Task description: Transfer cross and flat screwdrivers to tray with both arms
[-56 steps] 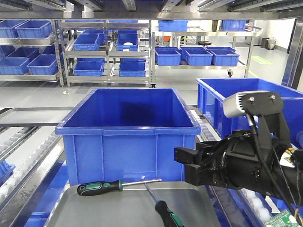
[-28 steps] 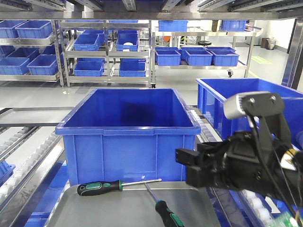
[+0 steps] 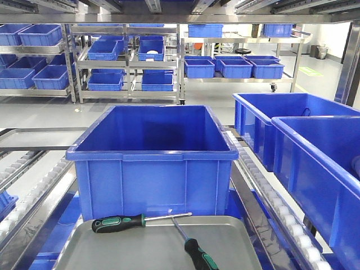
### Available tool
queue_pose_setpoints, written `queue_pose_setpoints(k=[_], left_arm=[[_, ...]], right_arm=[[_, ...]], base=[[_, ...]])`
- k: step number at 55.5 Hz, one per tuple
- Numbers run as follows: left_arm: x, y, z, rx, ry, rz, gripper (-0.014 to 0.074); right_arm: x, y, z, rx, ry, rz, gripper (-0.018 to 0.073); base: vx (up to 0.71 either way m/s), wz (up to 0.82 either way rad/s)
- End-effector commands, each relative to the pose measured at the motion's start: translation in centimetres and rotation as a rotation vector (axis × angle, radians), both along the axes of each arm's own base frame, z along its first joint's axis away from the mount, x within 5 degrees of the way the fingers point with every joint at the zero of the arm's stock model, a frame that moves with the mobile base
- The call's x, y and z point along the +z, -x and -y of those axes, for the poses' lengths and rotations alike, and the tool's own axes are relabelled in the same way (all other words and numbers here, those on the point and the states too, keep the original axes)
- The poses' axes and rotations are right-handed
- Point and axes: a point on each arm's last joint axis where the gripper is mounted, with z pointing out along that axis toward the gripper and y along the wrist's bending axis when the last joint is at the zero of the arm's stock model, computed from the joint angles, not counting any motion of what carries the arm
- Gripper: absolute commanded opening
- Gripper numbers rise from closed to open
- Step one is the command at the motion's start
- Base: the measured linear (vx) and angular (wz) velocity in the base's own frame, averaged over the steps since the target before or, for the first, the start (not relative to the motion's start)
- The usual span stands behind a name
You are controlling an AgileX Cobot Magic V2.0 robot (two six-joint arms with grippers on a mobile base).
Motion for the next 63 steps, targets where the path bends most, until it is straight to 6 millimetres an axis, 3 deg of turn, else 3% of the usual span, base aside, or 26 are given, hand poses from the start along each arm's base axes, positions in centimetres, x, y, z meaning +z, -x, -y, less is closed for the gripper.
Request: queue_pose_setpoints(k=[1, 8, 13, 63], left_arm=[[1.6, 0.1, -0.1, 0.008, 0.008, 0.104, -0.0006], [1.6, 0.1, -0.1, 0.008, 0.008, 0.104, -0.0006], [1.6, 0.1, -0.1, 0.008, 0.008, 0.104, -0.0006], [1.6, 0.1, -0.1, 0.008, 0.008, 0.104, -0.0006]], right_arm=[[-0.8, 1.3, 0.4, -0.044, 0.024, 0.138, -0.0011], [-4.4, 2.6, 0.5, -0.053, -0.028, 0.164, -0.0011], [-5.3, 3.0, 0.5, -0.055, -0.033, 0.127, -0.0011], [-5.6, 2.9, 0.5, -0.056, -0.030, 0.091, -0.0011]], base=[[0.00, 0.00], [0.00, 0.00], [0.00, 0.00], [0.00, 0.00]])
